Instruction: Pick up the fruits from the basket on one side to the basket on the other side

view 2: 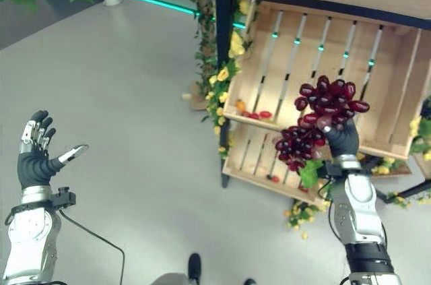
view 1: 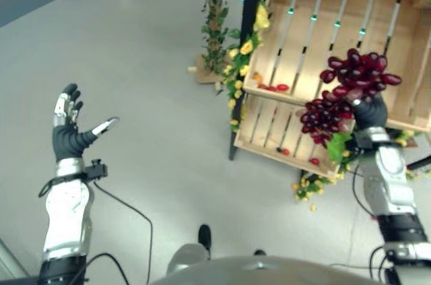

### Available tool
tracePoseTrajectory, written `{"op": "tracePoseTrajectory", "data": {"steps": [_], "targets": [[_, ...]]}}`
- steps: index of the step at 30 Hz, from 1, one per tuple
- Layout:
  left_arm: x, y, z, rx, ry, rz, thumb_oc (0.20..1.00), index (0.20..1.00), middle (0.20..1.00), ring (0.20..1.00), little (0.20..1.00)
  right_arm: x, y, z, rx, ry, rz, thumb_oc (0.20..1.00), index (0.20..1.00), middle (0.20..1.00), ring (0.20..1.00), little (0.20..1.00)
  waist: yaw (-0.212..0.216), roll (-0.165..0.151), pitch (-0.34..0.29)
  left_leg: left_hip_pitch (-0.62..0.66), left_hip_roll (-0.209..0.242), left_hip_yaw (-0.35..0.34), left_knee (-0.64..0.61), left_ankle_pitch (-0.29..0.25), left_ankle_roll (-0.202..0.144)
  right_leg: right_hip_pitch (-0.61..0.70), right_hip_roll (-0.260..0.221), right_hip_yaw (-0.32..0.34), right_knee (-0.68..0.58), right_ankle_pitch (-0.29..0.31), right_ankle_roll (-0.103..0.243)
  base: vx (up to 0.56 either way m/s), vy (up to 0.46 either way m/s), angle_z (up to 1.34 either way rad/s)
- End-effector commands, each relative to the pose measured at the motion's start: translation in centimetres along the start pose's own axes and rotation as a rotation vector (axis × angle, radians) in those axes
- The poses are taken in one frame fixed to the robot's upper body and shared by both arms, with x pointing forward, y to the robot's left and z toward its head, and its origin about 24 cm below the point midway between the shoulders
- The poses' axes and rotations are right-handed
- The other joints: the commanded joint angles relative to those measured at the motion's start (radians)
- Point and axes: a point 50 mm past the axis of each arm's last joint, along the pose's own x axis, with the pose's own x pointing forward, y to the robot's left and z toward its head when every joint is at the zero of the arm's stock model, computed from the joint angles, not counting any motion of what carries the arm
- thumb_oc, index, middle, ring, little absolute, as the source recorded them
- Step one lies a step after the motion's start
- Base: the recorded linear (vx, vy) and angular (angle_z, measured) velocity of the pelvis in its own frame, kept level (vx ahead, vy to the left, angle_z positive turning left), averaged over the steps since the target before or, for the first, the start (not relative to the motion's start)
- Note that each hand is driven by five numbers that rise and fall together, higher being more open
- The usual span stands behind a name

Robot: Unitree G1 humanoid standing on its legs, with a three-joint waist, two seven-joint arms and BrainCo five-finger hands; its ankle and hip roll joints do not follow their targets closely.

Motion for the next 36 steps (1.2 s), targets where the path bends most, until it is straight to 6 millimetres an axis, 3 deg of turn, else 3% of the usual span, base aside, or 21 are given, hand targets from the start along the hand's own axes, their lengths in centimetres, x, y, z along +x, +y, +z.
{"op": "tracePoseTrajectory", "data": {"steps": [1,7,8,17,23,36], "targets": [[0.8,-0.5,1.7,-0.014,-0.091,-0.043,1.0,1.0,1.0,1.0,1.0,2.2,0.4,4.0,-0.022,-0.216,0.008,0.2,0.2,0.2,0.2,0.2,0.013,-0.005,-0.069,0.056,-0.003,0.001,0.033,-0.124,-0.024,-0.047,-0.008,-0.026,0.06,0.001,0.076,0.04,0.0,0.15],[0.6,-1.1,1.6,-0.018,-0.081,-0.09,1.0,1.0,1.0,1.0,1.0,4.0,0.7,5.5,-0.071,-0.256,0.006,0.2,0.2,0.2,0.2,0.2,0.024,-0.007,-0.075,0.06,-0.011,-0.008,0.029,-0.127,-0.023,-0.027,-0.01,-0.034,0.043,0.003,0.076,0.03,-0.002,0.13],[0.6,-1.3,1.5,-0.024,-0.071,-0.099,1.0,1.0,1.0,1.0,1.0,5.1,0.9,6.2,-0.086,-0.271,0.011,0.2,0.2,0.2,0.2,0.2,0.031,-0.012,-0.077,0.06,-0.012,-0.012,0.031,-0.129,-0.023,-0.023,-0.01,-0.034,0.039,0.003,0.076,0.03,-0.003,0.04],[0.7,-1.6,1.4,-0.032,-0.059,-0.135,1.0,1.0,1.0,1.0,1.0,8.7,1.3,10.4,-0.129,-0.364,0.008,0.2,0.2,0.2,0.2,0.2,0.054,-0.034,-0.081,0.059,-0.011,-0.023,0.037,-0.133,-0.025,-0.011,-0.002,-0.036,0.033,0.0,0.072,0.01,-0.004,0.01],[0.8,-1.6,1.4,-0.042,-0.054,-0.139,1.0,1.0,1.0,1.0,1.0,10.8,0.9,12.0,-0.176,-0.361,-0.023,0.2,0.2,0.2,0.2,0.2,0.065,-0.047,-0.079,0.061,-0.011,-0.026,0.043,-0.139,-0.027,-0.003,0.002,-0.04,0.031,-0.002,0.07,0.02,-0.011,0.06],[1.1,-1.9,1.8,-0.054,-0.065,-0.156,1.0,1.0,1.0,1.0,1.0,12.9,1.0,12.7,-0.267,-0.32,-0.075,0.2,0.2,0.2,0.2,0.2,0.079,-0.053,-0.069,0.049,-0.012,-0.03,0.06,-0.149,-0.026,-0.005,0.004,-0.038,0.032,-0.005,0.07,0.0,0.0,0.0]]}}
